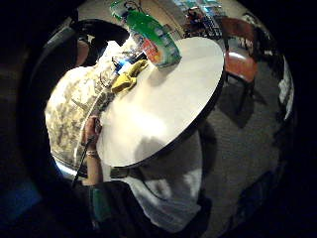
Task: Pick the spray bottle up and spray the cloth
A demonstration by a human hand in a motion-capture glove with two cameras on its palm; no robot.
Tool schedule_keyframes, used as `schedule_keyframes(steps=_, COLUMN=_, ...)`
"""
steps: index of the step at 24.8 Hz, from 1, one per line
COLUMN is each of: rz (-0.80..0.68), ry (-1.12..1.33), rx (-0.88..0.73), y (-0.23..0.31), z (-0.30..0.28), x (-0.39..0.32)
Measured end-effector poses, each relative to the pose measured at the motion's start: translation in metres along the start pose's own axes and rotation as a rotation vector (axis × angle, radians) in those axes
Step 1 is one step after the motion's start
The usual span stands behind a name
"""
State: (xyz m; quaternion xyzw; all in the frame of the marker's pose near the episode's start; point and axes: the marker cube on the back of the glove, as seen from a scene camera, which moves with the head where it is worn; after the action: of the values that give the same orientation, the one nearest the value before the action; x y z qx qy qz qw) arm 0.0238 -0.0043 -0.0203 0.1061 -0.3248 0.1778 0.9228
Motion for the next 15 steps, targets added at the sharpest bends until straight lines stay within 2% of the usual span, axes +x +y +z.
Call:
schedule_keyframes(steps=4, rz=0.1, ry=-0.174, rx=0.067, y=-0.003, z=-0.007, x=0.003)
schedule_keyframes(steps=9, rz=0.119, ry=-0.093, rx=0.037, y=-0.006, z=-0.005, x=0.012)
schedule_keyframes(steps=15, rz=0.084, ry=-0.029, rx=0.066, y=-0.041, z=0.002, x=0.014)
